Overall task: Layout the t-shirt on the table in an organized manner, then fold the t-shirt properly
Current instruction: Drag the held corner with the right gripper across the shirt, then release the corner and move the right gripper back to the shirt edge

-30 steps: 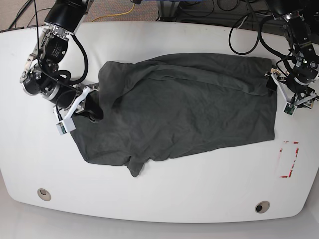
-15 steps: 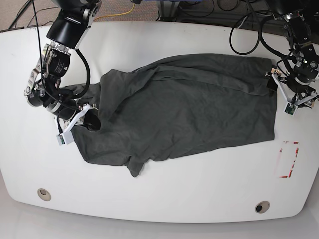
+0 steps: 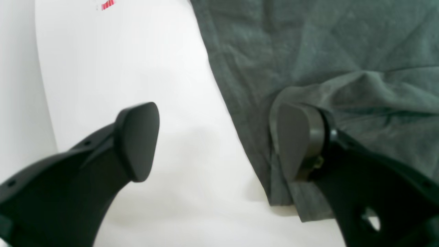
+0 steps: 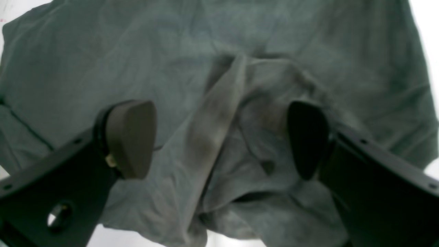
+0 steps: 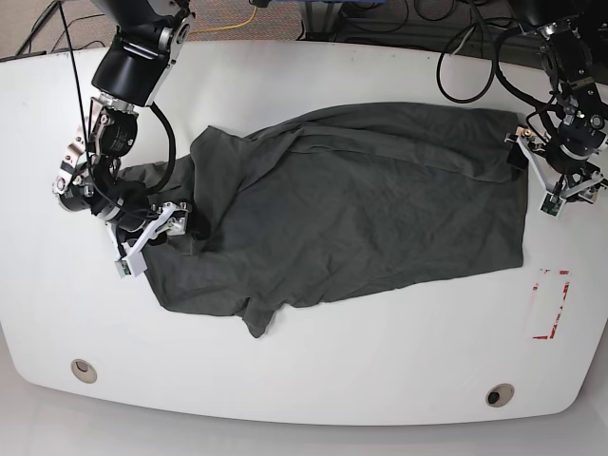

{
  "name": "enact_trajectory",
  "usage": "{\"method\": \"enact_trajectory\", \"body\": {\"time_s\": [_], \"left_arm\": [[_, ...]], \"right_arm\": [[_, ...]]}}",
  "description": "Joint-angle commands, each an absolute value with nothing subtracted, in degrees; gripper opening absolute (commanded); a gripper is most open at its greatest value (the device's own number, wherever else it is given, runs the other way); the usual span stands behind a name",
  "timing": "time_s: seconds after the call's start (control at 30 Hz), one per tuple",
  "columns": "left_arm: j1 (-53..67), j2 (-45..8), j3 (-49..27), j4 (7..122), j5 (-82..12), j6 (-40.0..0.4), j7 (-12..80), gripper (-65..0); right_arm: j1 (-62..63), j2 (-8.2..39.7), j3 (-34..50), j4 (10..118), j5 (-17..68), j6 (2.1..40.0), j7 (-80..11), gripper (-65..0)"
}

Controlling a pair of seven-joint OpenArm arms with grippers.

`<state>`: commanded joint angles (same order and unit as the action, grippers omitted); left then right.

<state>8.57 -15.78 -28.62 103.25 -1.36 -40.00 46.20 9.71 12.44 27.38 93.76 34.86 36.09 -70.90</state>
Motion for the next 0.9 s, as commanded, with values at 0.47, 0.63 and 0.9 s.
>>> {"method": "enact_trajectory", "body": {"time_s": [0.47,0.63,0.9], "left_arm": [[8.40,-15.78,-28.62,103.25,-1.36,-40.00,46.11,-14.4],[8.40,-15.69,-28.53,103.25,-1.36,-40.00,46.11,-14.4],[8.40,-15.69,-28.53,103.25,-1.36,-40.00,46.11,-14.4]], "right_arm": [[-6.02,10.15,27.38,104.13,43.12,36.00,-73.36,-9.5],[-6.99,9.98,26.33,104.04,43.12,36.09,-70.81,-9.5],[-4.35,11.65,21.93,97.98,43.12,36.00,-68.44,-9.7]]}}
